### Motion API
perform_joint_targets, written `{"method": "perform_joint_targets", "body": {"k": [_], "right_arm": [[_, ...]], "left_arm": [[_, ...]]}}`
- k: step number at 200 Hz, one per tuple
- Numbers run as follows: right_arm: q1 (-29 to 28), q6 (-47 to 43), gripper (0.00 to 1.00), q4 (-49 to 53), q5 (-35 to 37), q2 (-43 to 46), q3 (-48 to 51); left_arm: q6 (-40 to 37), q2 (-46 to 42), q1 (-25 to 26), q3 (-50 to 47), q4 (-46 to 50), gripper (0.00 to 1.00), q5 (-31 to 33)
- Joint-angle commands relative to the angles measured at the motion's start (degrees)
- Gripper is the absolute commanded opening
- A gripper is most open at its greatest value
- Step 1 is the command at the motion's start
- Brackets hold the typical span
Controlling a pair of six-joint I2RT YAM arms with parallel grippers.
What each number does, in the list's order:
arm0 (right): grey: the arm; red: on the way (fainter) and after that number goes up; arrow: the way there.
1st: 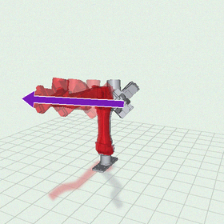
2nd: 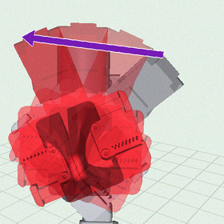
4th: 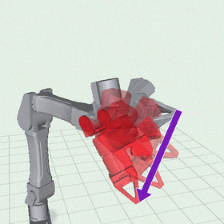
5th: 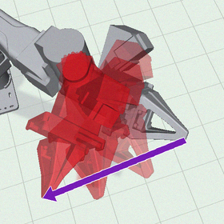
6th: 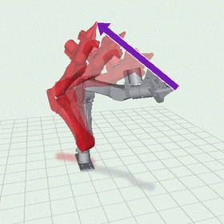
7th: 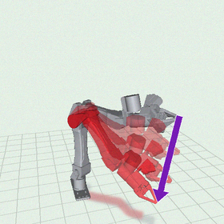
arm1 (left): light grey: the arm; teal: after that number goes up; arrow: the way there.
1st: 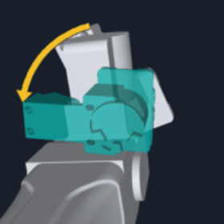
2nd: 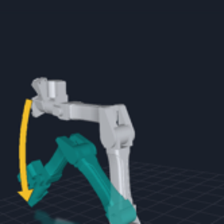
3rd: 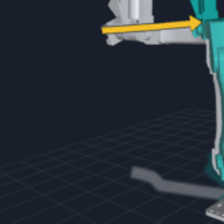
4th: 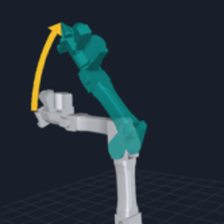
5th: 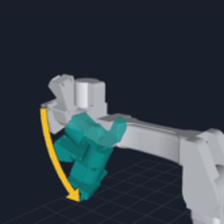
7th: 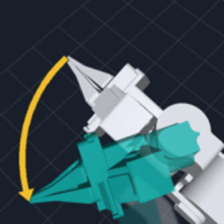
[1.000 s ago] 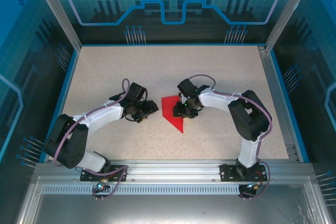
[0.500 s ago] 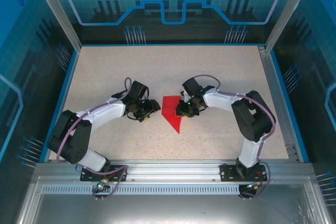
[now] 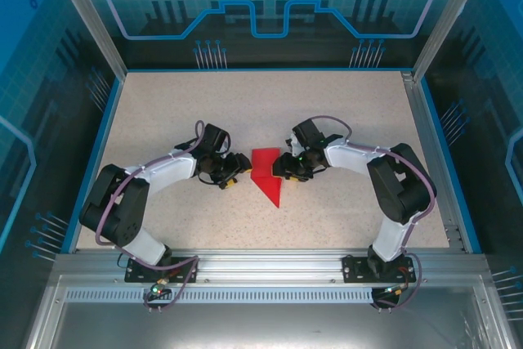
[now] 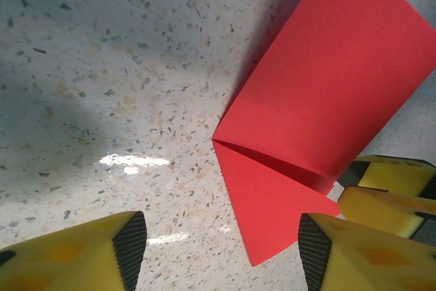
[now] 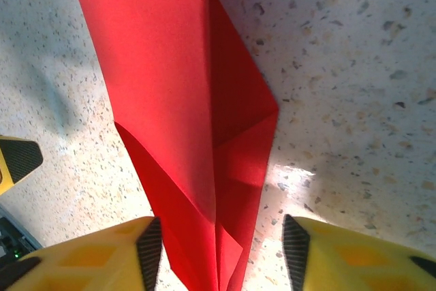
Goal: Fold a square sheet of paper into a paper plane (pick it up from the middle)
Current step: Fold the wing for the fifth time at the center of the table.
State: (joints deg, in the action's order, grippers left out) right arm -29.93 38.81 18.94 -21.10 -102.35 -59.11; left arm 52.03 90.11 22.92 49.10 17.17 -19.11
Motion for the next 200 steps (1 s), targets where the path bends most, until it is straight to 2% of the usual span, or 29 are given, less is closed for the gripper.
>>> {"method": "perform_joint_targets", "body": {"k": [1,39,55,100,139,165,200], "right_arm": [[-0.1,-0.5,0.60,0.1,-1.2,-1.1,-1.0],[-1.5,-1.2,0.58,0.7,-2.1,-3.9,-3.5],[-1.7,-1.1,0.54,0.3,-2.3,-4.7,-3.9],[-1.8,-1.6,0.30,0.2,-2.6,-5.2,-4.2],[-1.0,-2.0,0.17,-2.2,-5.8,-4.1,-2.9],[0.2,-1.8,0.14,-5.8,-9.2,-2.3,-0.8],[1.5,-2.6,0.14,-10.1,-14.7,0.4,1.6]], "left_arm": [[-0.1,0.4,-0.5,1.0,-0.6,0.65,-1.8],[0.1,0.5,-0.5,1.0,-0.4,0.65,-1.6],[-0.1,0.6,-0.5,1.1,0.0,0.65,-1.6],[-0.3,0.9,-0.5,1.0,0.3,0.65,-1.5],[-0.7,1.4,-0.8,1.9,-0.1,0.65,-2.7],[-1.0,2.4,-2.7,1.8,-2.3,0.65,-6.4],[-0.3,4.8,-5.5,1.3,-8.1,0.65,-14.5]]}}
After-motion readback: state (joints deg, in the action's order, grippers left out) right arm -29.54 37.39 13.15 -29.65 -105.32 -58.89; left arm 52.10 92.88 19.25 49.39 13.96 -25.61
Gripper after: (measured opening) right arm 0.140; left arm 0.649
